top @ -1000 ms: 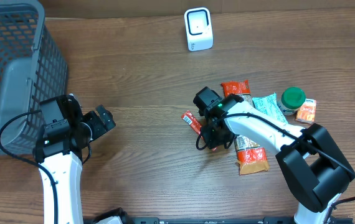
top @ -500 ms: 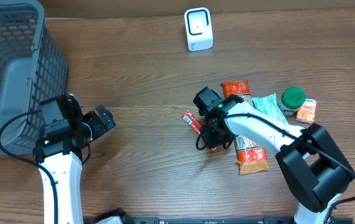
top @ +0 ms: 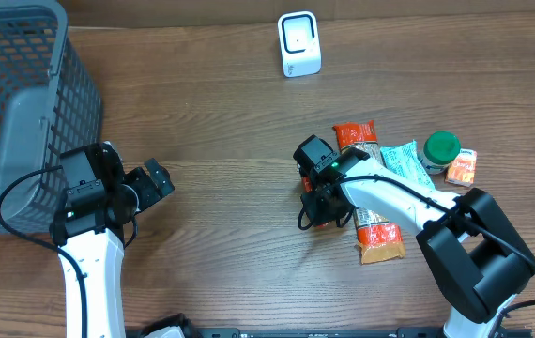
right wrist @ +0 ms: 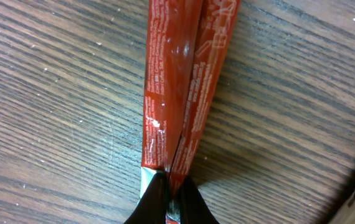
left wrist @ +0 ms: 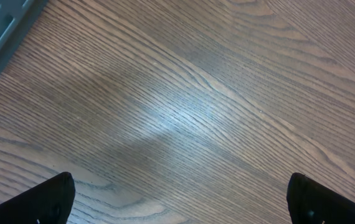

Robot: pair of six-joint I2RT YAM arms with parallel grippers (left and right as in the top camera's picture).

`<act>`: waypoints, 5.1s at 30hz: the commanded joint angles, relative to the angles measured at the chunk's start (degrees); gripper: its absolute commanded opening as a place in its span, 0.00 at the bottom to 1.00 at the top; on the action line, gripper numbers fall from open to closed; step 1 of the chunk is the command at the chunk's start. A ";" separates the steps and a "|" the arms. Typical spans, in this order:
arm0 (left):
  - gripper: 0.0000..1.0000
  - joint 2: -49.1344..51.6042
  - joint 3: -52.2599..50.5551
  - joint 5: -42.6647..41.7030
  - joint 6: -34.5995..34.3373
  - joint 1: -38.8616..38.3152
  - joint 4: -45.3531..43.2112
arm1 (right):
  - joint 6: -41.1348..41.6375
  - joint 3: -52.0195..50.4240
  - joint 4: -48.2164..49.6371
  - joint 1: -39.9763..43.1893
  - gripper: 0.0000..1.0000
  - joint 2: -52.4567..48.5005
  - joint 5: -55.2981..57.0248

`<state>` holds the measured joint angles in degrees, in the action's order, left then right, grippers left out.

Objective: Scan the item barcode
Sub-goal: 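Lift the red stick snack up toward the white scanner, then hold the red stick snack in front of the white scanner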

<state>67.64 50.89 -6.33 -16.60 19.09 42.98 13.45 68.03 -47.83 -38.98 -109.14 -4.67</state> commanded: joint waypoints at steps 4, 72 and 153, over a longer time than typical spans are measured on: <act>1.00 0.31 0.79 0.57 -0.76 -0.28 -0.15 | -4.46 1.81 -0.02 0.11 0.04 7.72 0.68; 1.00 0.31 0.79 0.57 -0.76 -0.28 -0.15 | -38.29 59.74 -22.43 9.97 0.03 -12.13 31.06; 1.00 0.31 0.79 0.57 -0.76 -0.28 -0.15 | -34.77 58.14 3.50 3.37 0.03 -30.95 62.73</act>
<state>67.64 50.89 -6.33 -16.60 19.09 42.81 -29.50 126.17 -43.09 -35.88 -148.68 62.35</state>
